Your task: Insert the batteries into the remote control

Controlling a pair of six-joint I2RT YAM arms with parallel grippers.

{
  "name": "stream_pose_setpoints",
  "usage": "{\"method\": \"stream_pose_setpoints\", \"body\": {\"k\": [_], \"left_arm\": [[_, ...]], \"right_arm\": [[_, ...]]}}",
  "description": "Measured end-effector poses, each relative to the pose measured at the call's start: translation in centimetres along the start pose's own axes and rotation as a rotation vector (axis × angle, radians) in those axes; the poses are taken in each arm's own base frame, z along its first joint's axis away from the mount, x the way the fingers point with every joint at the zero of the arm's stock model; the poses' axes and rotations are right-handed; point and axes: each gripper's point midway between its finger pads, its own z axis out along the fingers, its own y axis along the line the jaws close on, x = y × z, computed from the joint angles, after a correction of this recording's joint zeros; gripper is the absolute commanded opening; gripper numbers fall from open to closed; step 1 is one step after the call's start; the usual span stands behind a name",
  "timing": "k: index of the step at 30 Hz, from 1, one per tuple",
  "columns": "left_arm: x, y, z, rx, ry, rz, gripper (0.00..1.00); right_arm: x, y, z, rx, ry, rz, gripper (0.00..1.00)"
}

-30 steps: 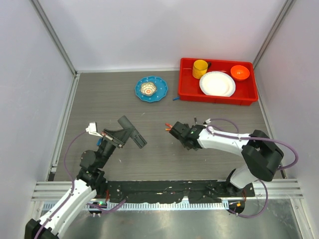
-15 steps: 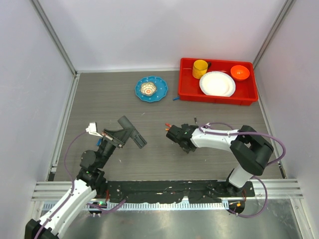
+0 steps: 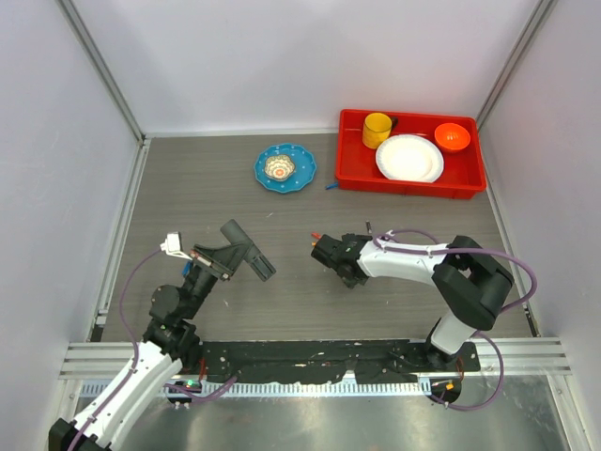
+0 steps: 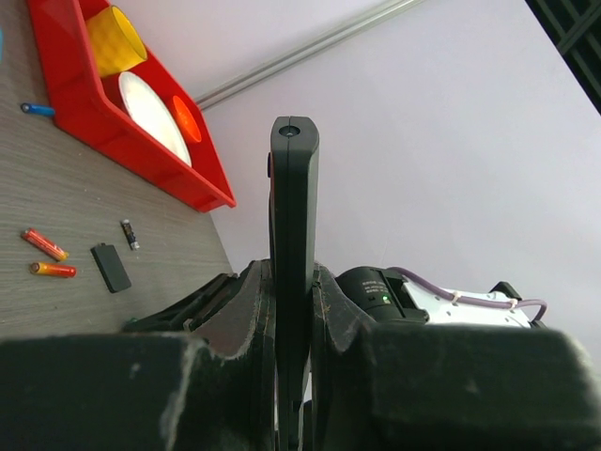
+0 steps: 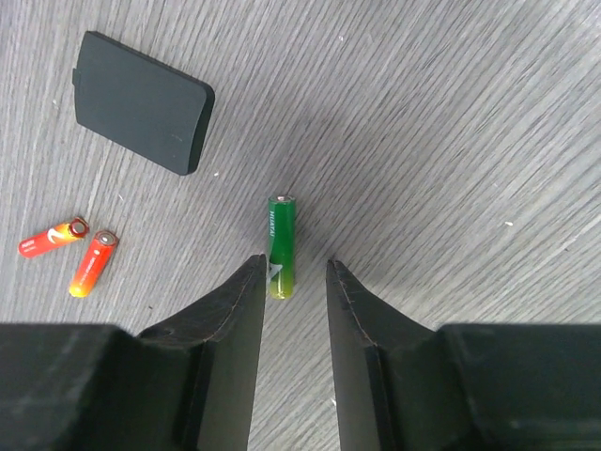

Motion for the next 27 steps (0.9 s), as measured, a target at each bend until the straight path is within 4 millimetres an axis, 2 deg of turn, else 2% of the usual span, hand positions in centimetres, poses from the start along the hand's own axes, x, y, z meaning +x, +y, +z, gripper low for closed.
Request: {"method": "stream_pose_setpoints", "body": {"k": [4,11,14,18,22,24,27], "left_arm": [[0.1,0.2,0.0,-0.009,0.003,0.0,0.0],[0.2,0.4,0.0,-0.017,0.007,0.001,0.0],[0.3,0.7,0.1,-0.026,0.015,0.003,0.0],[0.7,1.4,0.2,-0.05,0.031,0.001,0.0],[1.0,2.0,0.3,-0.07,0.044,0.0,0.0],[1.1,2.1,0.3,-0.073,0.048,0.002,0.0],[1.2,2.1,0.3,-0.07,0.055,0.011,0.0]], "right_arm": [[0.1,-0.3,-0.3,0.008,0.004,-0.051,0.41],[0.3,-0.1,-1.7,-0.041,0.025,-0.235,0.45],[-0.4,0.6,-3.1,-0.103,0.033,-0.294,0.46],[-1.7,2.4,-5.2,-0.226,0.012,-0.391,0.56],[-3.1,4.2,-6.9,-0.355,-0.057,-0.648,0.63],[-3.5,4.9,-7.8,-0.429,-0.088,-0.817,0.69],[-3.7,5.0,-8.4,-0.503,-0.112,-1.039,0.72]]}}
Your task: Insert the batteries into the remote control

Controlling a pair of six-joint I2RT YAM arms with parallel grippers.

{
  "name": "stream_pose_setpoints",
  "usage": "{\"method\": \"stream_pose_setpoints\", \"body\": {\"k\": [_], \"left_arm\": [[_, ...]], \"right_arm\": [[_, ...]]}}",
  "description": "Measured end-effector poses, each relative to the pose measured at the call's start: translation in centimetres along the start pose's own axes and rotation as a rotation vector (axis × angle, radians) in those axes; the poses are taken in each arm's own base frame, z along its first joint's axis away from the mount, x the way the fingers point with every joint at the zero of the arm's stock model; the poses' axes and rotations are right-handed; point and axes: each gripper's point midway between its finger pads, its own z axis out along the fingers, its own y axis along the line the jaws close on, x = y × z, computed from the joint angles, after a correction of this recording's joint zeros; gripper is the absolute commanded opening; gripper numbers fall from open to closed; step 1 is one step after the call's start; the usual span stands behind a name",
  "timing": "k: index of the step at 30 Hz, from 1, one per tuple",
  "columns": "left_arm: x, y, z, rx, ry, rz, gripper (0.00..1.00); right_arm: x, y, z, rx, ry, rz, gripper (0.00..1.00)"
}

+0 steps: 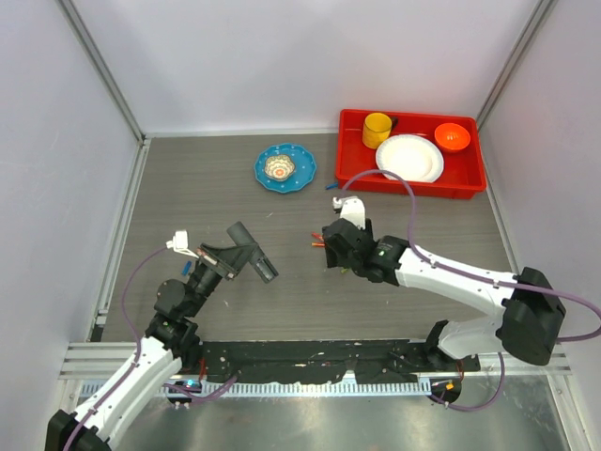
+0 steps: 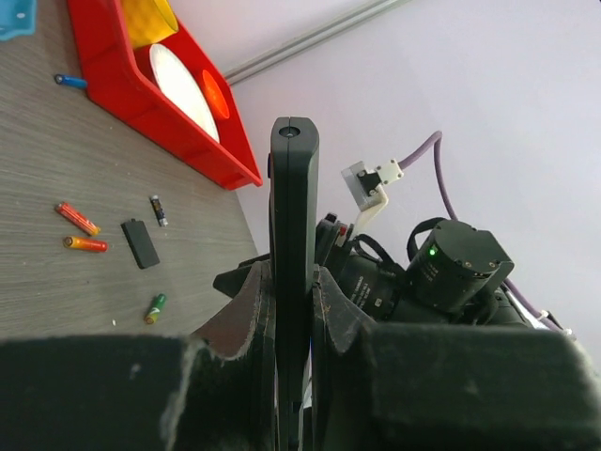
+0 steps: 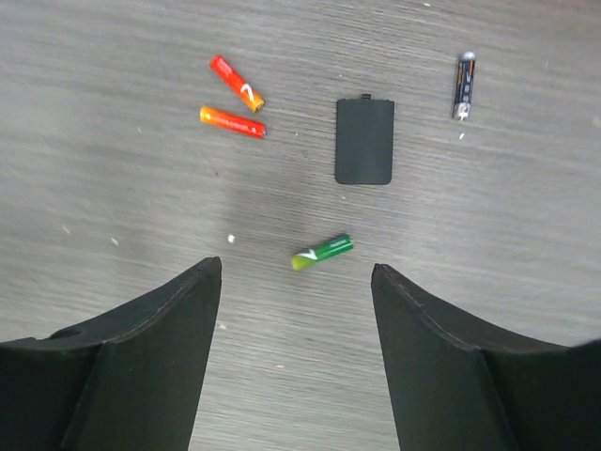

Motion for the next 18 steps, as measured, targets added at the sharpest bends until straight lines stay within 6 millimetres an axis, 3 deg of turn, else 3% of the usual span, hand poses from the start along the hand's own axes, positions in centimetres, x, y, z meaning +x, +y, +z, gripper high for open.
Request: {"method": "stream_pose_setpoints", "body": {"k": [4,8,14,18], "left_arm": [[0.3,0.0,-0.1,0.006,0.015,0.016,0.0],[0.6,-0.2,-0.2,0.014,0.033,0.023,0.0],[0.9,-0.2,-0.2,0.021,0.051,0.033,0.0],[0.9,-0.3,-0.3,0.026,0.053,0.036,0.0]], "right_arm": [[1.4,-0.5,0.7,-0.02,0.059,-0.251,0.75],[3.7,-0.5,1.7,-0.061,0.148,-0.375,0.84],[5.4,0.2,2.9,-0.15,0.217,-0.386,0.85],[6.6,-0.4,3.7,-0.169,0.259,-0.364,0.85]]}}
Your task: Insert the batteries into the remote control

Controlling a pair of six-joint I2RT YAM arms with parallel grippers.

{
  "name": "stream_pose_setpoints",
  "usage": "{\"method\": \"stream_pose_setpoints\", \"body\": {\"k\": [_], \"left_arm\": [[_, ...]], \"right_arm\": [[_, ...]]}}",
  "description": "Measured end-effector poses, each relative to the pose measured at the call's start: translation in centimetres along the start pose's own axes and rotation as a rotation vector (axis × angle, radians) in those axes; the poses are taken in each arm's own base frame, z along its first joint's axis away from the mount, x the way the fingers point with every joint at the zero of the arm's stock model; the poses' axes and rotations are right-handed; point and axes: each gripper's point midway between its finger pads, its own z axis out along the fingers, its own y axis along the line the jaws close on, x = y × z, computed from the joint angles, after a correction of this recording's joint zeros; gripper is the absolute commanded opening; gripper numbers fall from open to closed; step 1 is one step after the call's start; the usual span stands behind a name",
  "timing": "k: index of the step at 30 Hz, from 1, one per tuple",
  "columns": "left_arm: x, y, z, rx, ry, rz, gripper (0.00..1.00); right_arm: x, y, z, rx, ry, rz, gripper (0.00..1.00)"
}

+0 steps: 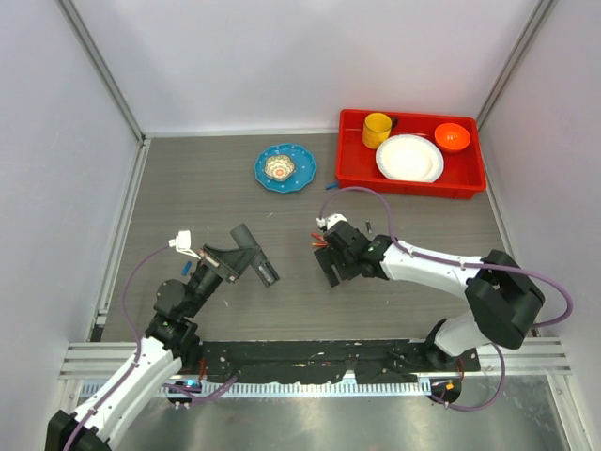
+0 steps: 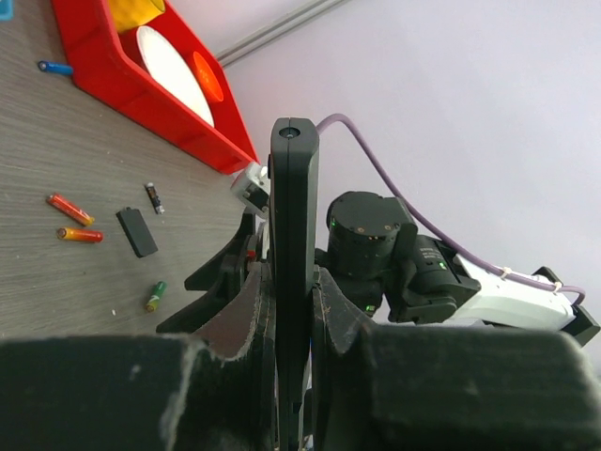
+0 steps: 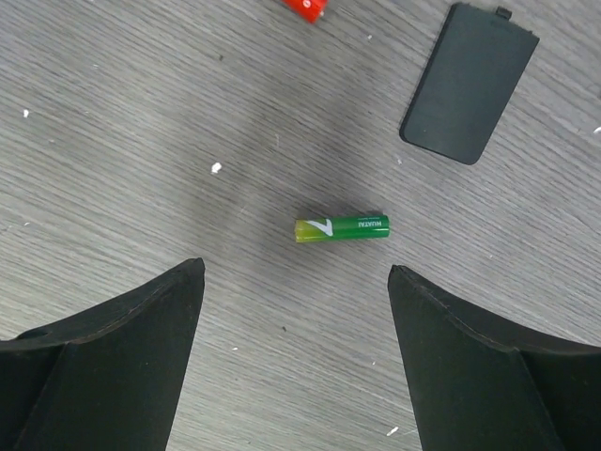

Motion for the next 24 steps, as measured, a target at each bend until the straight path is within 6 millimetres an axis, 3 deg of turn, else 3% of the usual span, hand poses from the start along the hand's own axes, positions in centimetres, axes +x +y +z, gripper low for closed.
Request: {"method": "stream_pose_setpoints", "body": {"k": [7,14,24], "left_arm": [[0.0,-0.1,0.0,0.005,0.001,0.002,0.0],[0.3,-0.5,0.0,0.025,0.021,0.008,0.0],[1.1,-3.8,-0.4,0.185,0.081,0.058,0.0]], "right_arm": [[0.1,-1.2,0.6,-0.027,0.016,0.063,0.84],[0.0,-1.1,1.2,-0.05,0.018,0.073,0.84],[0.2,-1.2,0.6,-0.049,-0.021,0.119,0.85]]}}
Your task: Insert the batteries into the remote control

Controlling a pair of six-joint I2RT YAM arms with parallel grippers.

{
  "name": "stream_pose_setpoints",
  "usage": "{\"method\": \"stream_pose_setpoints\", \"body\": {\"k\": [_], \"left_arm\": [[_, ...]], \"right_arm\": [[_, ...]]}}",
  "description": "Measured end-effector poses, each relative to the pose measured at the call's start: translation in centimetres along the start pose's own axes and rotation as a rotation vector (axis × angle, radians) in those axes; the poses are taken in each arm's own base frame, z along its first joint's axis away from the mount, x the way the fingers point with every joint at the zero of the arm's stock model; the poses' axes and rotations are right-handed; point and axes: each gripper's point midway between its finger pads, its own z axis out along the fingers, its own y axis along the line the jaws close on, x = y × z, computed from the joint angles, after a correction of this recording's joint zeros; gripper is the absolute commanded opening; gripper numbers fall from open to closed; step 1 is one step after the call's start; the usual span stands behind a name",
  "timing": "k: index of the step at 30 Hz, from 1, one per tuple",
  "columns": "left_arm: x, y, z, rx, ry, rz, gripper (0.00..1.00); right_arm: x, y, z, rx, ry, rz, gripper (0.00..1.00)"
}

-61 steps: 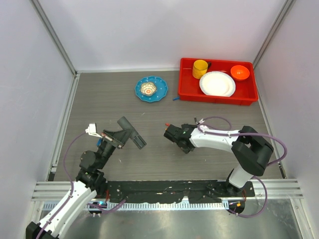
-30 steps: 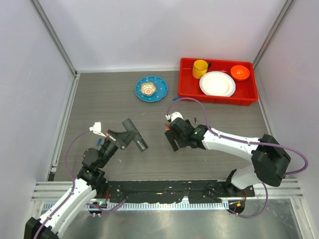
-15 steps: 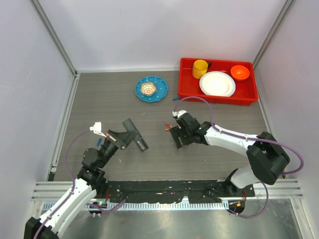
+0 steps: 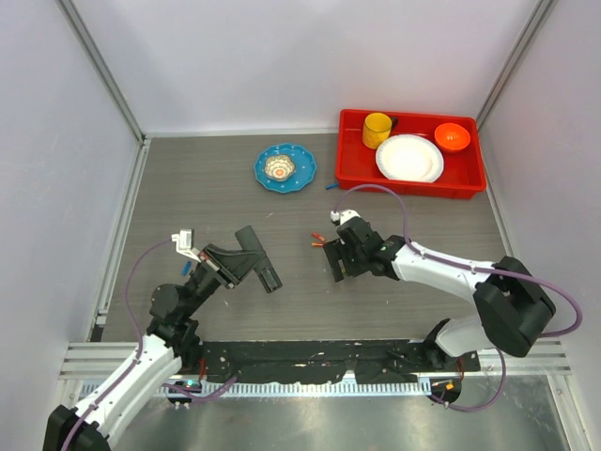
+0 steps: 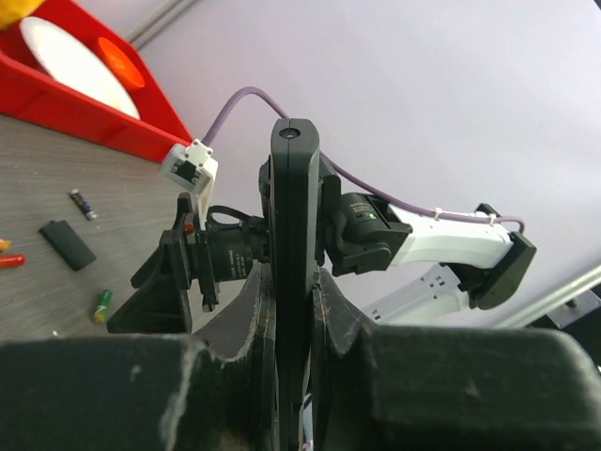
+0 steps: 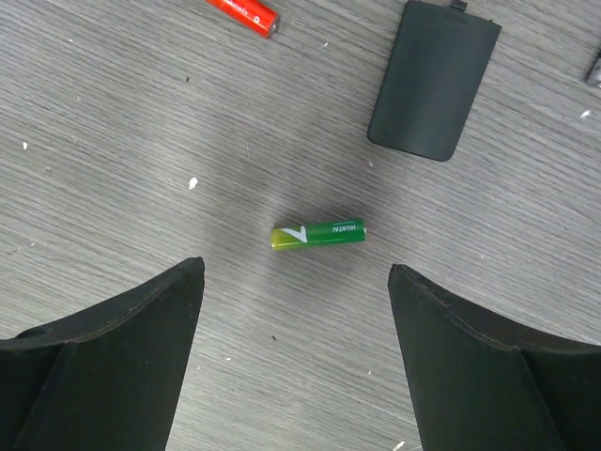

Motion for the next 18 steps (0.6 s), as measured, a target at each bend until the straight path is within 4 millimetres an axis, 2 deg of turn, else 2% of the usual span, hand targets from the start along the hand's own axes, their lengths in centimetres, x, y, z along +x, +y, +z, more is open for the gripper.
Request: {"method": "stream_pose_setpoints", "body": {"k": [10,15,18], "left_arm": [[-0.3,-2.0,-0.2,0.087,-0.006,0.054,0.0],[-0.4,-2.1,-0.2,0.091,-0.011,0.061,0.0],[-0.5,-1.0,-0.1,0.042,-0.024,0.043,0.0]], "right_arm": [[-0.9,-0.1,-0.8,0.003,-0.06,0.042,0.85],[-1.1,-0.4,-0.7,0.02,-0.069,0.071,0.83],[-1.2,-0.8,-0.6,0.04,-0.073,0.103,0.81]]}}
